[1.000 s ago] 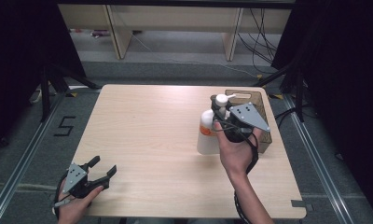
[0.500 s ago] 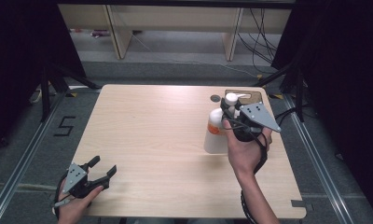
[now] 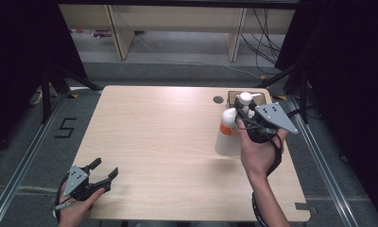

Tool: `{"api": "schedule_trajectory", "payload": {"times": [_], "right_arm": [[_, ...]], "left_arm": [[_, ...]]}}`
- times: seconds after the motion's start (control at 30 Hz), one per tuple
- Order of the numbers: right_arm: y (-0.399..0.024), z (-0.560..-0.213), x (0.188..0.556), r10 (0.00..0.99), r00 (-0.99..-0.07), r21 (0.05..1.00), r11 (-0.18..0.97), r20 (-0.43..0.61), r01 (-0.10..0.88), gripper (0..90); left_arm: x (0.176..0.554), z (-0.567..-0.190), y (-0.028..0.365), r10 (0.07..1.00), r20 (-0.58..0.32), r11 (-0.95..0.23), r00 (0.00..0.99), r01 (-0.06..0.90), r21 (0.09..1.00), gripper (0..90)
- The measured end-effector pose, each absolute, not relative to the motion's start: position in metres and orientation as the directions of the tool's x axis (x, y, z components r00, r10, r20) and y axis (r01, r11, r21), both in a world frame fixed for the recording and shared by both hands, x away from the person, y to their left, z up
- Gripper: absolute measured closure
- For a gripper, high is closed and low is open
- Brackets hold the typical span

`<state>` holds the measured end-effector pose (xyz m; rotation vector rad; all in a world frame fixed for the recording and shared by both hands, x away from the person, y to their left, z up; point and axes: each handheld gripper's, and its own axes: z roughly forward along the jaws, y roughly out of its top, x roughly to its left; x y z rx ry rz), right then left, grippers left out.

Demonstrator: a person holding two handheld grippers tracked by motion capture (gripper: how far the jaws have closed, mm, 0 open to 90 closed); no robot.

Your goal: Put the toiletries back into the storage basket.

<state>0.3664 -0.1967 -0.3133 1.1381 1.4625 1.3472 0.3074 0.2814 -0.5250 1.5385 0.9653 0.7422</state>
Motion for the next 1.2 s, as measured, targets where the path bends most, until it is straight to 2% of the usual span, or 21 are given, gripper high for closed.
{"api": "schedule_trajectory", "payload": {"times": [1.2], "right_arm": [[-0.234, -0.29, 0.356, 0.985, -0.17, 0.999, -0.007, 0.014, 0.044, 63.4]], "left_arm": [[0.308, -0.525, 0.282, 0.881, -0.049, -0.043, 0.471, 0.183, 0.982, 21.9]]}}
